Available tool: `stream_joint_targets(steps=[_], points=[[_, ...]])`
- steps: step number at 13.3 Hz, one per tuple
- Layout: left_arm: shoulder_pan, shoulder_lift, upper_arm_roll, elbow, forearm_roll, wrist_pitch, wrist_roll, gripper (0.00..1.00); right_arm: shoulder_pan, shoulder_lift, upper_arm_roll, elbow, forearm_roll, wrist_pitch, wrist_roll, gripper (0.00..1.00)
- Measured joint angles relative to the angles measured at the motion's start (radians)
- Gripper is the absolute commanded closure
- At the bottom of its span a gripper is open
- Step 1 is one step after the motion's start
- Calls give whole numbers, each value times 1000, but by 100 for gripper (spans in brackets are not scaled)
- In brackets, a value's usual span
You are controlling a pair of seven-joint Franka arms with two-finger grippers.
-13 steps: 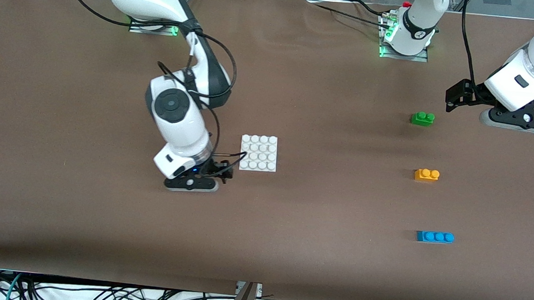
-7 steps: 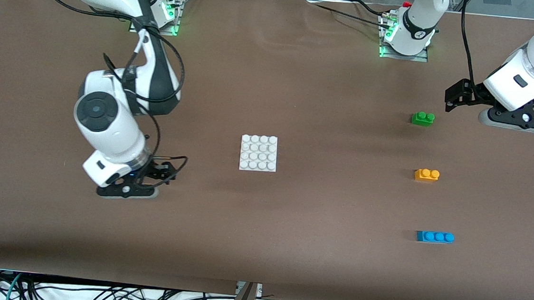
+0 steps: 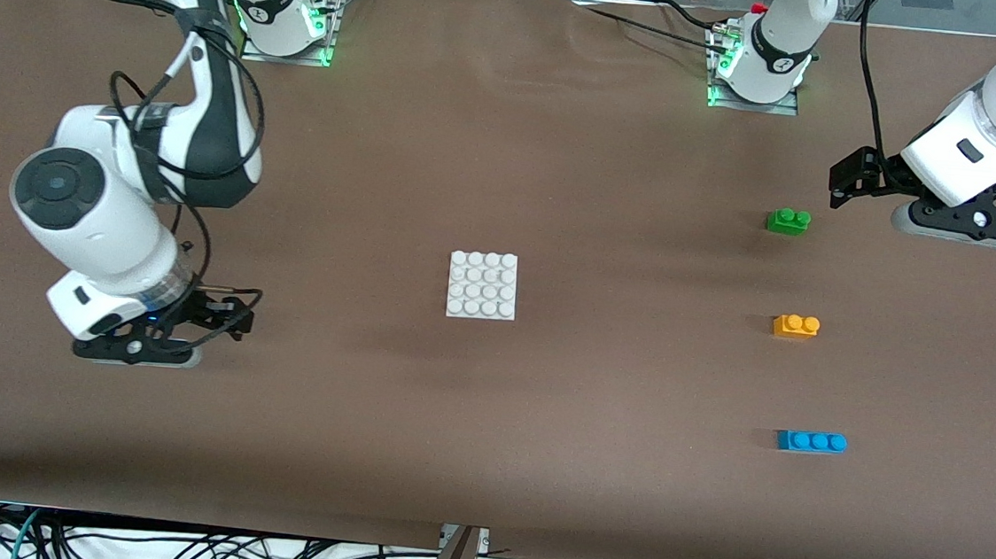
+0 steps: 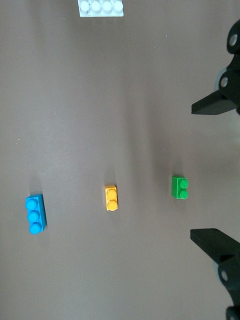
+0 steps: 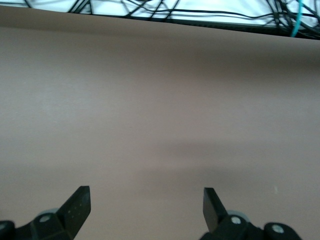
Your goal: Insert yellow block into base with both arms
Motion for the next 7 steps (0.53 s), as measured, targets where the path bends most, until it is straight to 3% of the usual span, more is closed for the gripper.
stream_joint_targets(steps=[3, 7], points=[[0, 0, -1, 0, 0, 0, 0, 0, -94, -30, 20, 0, 0, -2, -13, 0], [0, 0, -3, 0, 0, 0, 0, 0, -296, -161, 135, -24, 0, -8, -68, 0]])
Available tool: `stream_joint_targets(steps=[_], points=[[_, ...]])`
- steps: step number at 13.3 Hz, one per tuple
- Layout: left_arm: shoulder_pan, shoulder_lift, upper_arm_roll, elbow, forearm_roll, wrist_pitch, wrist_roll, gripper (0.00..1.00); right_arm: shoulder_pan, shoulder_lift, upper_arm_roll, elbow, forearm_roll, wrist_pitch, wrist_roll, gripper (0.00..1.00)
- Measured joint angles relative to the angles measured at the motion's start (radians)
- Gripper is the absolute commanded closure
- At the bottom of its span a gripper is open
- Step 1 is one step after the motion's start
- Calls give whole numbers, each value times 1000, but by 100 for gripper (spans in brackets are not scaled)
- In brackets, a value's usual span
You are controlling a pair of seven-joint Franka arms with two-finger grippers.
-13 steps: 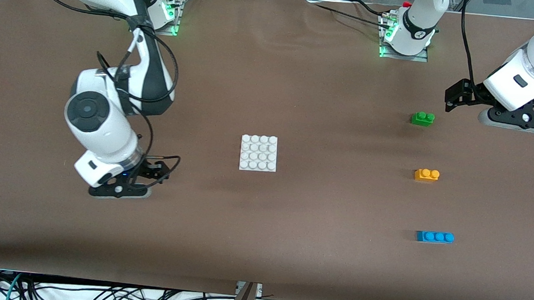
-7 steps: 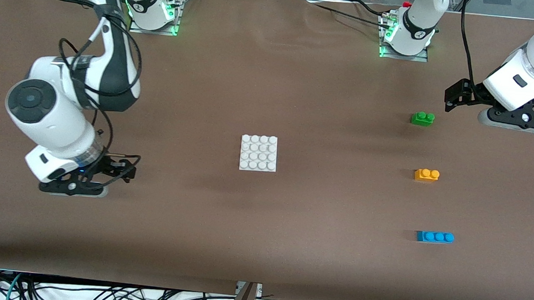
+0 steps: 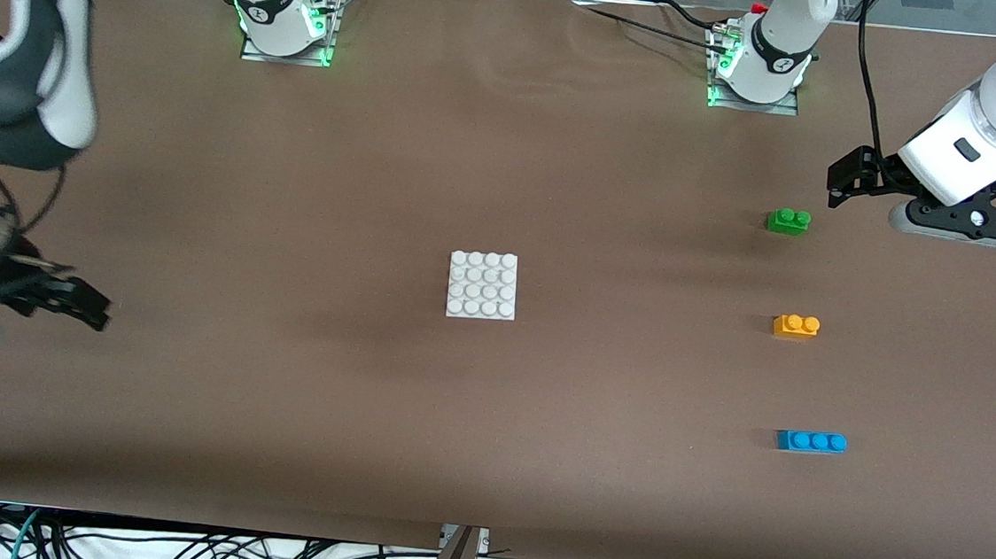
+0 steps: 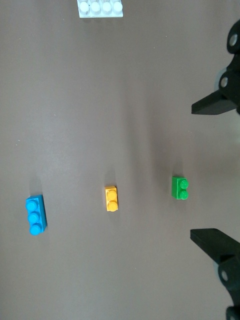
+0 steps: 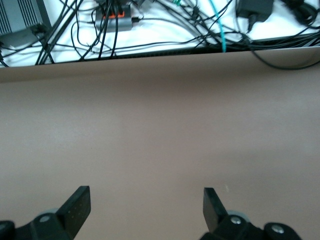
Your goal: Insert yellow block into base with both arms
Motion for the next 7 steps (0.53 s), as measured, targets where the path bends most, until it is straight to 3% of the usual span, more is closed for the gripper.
stream_joint_targets(steps=[7], points=[[0, 0, -1, 0, 0, 0, 0, 0, -167, -238, 97, -173, -22, -76, -112, 0]])
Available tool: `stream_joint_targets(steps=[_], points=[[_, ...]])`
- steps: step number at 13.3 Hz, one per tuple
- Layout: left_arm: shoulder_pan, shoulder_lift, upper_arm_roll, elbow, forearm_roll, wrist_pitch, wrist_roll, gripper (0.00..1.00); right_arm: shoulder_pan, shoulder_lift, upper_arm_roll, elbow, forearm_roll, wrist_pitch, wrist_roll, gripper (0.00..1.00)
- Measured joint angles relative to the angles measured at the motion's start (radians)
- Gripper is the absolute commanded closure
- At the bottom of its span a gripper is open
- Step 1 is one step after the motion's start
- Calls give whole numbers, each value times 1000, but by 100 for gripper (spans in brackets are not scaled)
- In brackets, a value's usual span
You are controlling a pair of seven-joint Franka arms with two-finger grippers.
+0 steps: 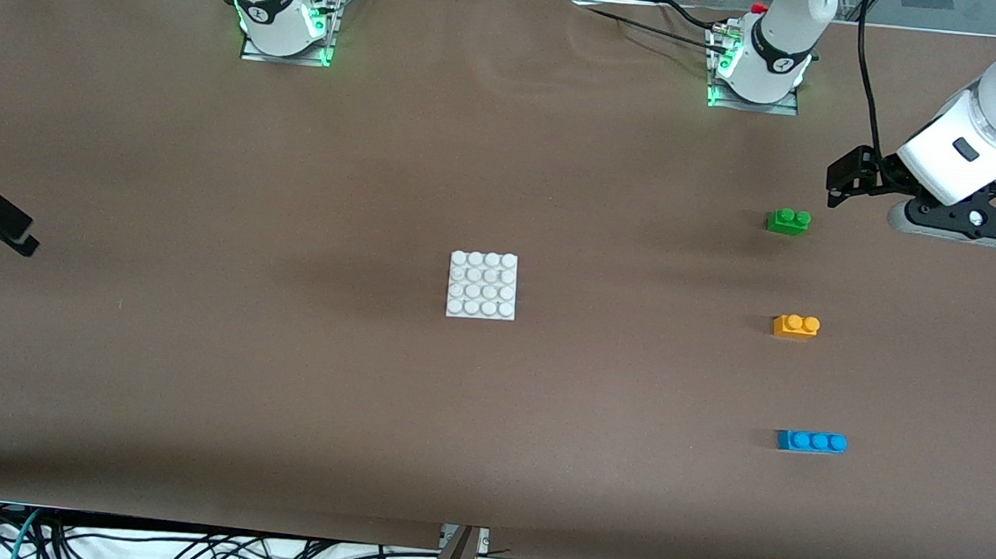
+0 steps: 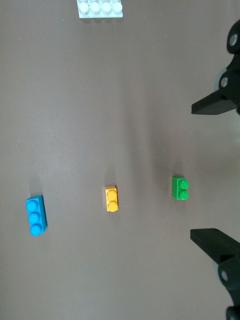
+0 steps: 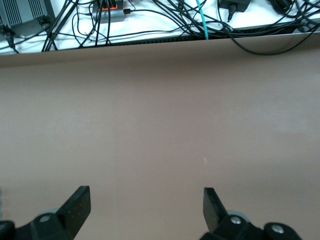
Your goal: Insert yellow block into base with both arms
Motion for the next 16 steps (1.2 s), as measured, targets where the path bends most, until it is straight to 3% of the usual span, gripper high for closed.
stream_joint_targets(steps=[6, 16], points=[[0, 0, 6, 0, 0, -1, 0, 0, -39, -32, 10, -14, -34, -89, -18, 0], [51, 18, 28, -27, 0, 6, -2, 0, -41, -18, 16, -12, -40, -95, -19, 0]])
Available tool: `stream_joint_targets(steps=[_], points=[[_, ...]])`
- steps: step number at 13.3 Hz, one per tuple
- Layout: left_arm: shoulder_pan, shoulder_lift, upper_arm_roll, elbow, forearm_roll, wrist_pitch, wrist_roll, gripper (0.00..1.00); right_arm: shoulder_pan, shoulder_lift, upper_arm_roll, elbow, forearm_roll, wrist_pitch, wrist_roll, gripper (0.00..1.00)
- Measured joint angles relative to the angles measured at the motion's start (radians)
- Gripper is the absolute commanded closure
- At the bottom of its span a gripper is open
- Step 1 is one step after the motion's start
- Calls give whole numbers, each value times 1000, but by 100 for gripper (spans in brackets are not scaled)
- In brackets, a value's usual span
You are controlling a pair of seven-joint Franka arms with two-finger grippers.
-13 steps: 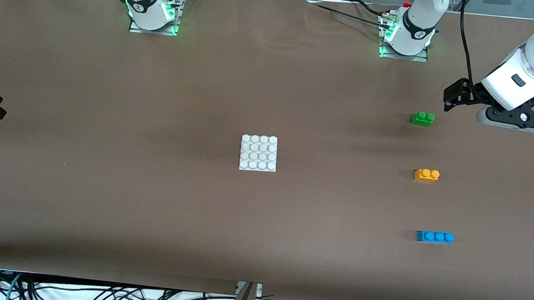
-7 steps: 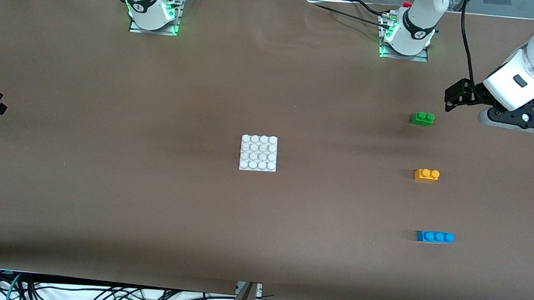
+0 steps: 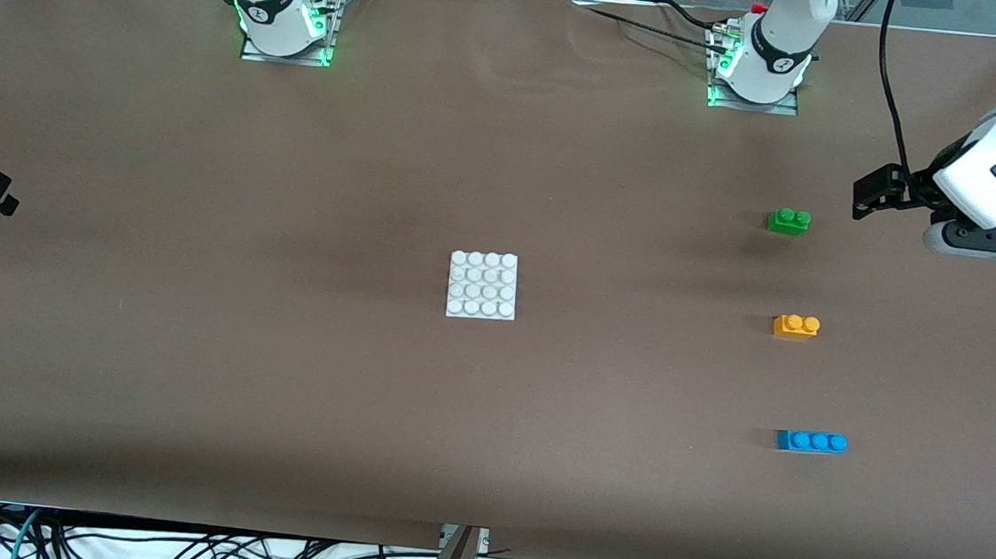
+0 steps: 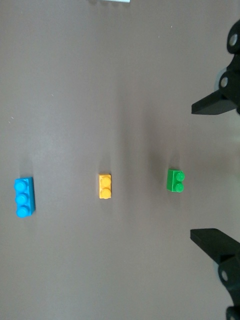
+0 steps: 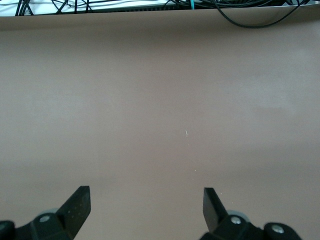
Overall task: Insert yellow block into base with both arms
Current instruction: 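Move the left gripper down over the yellow brick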
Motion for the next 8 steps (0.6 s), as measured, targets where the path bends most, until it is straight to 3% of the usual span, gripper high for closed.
stream_joint_targets(steps=[8], points=[[-2, 4, 50, -162, -16, 167, -1, 0, -2, 2, 0, 2, 0, -3, 0, 0]])
